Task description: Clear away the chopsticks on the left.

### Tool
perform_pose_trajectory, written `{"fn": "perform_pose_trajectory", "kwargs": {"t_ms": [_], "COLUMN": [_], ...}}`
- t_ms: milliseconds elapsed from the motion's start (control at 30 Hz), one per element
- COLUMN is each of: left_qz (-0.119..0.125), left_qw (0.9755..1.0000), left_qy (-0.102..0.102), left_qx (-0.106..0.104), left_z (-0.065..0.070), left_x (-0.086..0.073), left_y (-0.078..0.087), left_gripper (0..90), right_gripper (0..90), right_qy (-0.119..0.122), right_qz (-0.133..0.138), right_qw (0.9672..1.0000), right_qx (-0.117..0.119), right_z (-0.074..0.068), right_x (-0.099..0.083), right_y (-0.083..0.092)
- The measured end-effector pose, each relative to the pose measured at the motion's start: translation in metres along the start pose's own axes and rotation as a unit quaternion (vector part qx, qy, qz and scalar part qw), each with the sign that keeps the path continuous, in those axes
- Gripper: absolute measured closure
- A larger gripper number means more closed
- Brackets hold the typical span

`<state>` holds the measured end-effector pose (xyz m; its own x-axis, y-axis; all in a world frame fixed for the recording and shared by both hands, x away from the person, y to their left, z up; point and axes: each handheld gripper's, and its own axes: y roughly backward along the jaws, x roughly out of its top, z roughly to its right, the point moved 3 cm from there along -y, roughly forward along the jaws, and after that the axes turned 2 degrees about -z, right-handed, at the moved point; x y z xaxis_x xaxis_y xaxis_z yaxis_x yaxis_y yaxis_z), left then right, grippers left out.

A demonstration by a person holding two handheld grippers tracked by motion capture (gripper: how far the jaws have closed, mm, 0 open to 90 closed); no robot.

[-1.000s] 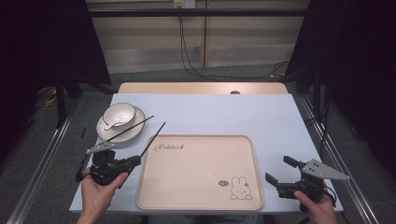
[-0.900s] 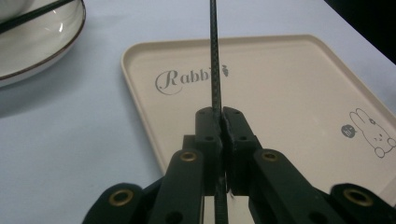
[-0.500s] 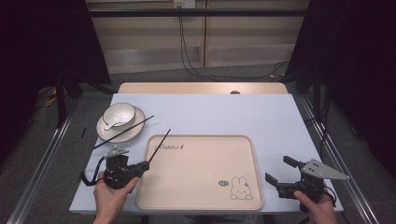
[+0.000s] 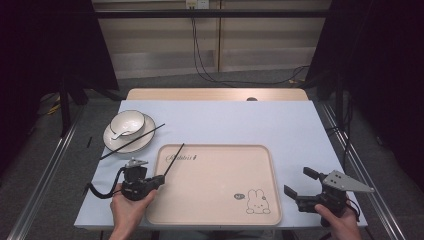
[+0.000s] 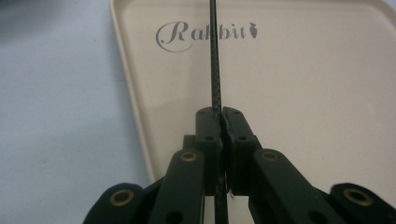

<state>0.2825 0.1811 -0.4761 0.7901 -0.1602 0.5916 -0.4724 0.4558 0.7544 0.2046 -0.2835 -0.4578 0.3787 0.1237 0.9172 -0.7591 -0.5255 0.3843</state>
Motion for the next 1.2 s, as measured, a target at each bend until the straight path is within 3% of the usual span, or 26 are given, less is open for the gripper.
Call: {"fn": "perform_pose_trajectory", "kwargs": {"t_ms": [133, 367, 567, 900, 1000, 1200], "left_qz": [-0.012, -0.026, -0.019, -0.022, -0.018, 0.014], "left_qw": [0.9998, 0.9996, 0.9996, 0.9996, 0.9997, 0.9994], "left_qy": [-0.005, -0.003, -0.005, -0.009, -0.013, -0.029], "left_qx": [0.013, 0.015, 0.022, 0.015, 0.008, -0.011], "left_z": [-0.002, 0.000, 0.000, 0.000, -0.001, -0.002], "left_x": [-0.002, -0.004, -0.005, -0.005, -0.004, 0.000], "left_y": [-0.003, -0.010, -0.010, -0.010, -0.009, 0.001], "left_gripper": [86.1, 85.6, 85.4, 82.3, 79.9, 67.8], "right_gripper": [5.0, 5.0, 5.0, 5.0, 5.0, 5.0], "right_qy": [0.000, 0.003, 0.000, -0.001, -0.001, -0.001], "right_qz": [-0.001, -0.002, -0.001, -0.002, -0.001, 0.000], "right_qw": [1.0000, 1.0000, 1.0000, 1.0000, 1.0000, 1.0000], "right_qx": [0.003, 0.003, 0.003, 0.007, 0.007, 0.007], "right_z": [0.000, 0.000, 0.000, -0.001, -0.001, -0.001], "right_x": [0.000, 0.000, 0.000, 0.000, 0.000, 0.000], "right_y": [0.000, 0.000, 0.000, 0.000, 0.000, 0.000]}}
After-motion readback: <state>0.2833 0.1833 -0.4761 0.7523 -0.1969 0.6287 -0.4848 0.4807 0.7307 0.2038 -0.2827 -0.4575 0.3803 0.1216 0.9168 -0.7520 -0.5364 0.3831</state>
